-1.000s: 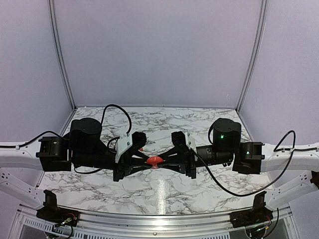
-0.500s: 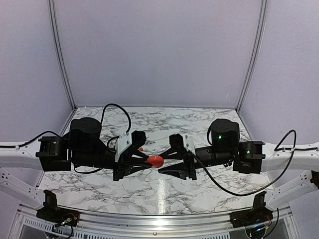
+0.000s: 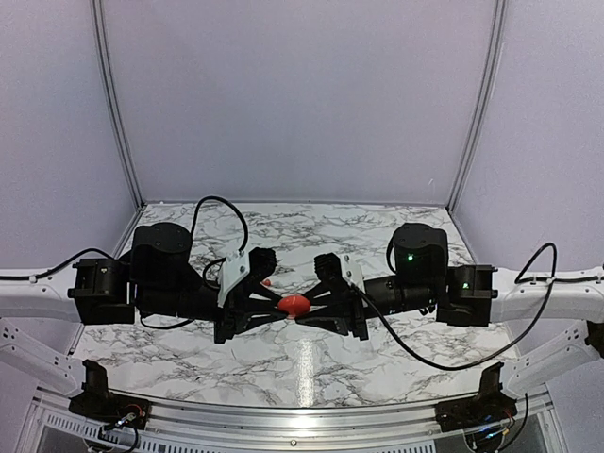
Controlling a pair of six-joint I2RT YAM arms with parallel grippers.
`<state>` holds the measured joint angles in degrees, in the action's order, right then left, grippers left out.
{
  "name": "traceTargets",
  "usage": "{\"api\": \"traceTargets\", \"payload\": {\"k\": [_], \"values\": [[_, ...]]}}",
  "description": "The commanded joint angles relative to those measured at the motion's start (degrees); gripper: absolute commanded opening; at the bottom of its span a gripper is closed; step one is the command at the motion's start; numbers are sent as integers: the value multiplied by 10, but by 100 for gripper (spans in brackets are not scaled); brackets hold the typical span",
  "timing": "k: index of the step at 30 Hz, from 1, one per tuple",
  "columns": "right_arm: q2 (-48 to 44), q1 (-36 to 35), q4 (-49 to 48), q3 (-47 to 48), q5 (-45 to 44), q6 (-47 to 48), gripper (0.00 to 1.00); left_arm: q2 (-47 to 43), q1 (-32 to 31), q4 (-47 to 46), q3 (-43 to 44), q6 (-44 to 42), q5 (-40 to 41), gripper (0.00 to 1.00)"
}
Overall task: Insert the wireless bluetooth earbuds into the charging case
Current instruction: Pass from the left arm to the right, then pass from the right arm to the left
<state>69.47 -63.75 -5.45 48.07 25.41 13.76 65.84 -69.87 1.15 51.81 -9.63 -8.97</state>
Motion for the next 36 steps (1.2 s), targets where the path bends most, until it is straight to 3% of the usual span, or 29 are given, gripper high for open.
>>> {"api": "traceTargets", "payload": {"k": [1,5,11,20,22,27,30,36], "values": [[2,1,7,20,0,3,31,-2,-2,-12,23,2,-5,5],[2,1,8,19,-2,4,27,-3,-2,-12,23,4,-7,5],[10,1,5,15,-6,4,34,-8,-2,-13,22,7,-7,5],[5,1,6,13,-8,4,10,-10,-2,-12,20,8,-6,5],[4,1,7,14,-7,5,6,-11,-2,-13,20,9,1,10],[2,1,7,14,1,7,0,-8,-2,-12,27,17,24,40],[-1,1,4,13,8,10,0,-2,-2,-12,34,25,51,45],[-14,1,0,3,11,17,0,-7,0,-12,33,29,78,46]]}}
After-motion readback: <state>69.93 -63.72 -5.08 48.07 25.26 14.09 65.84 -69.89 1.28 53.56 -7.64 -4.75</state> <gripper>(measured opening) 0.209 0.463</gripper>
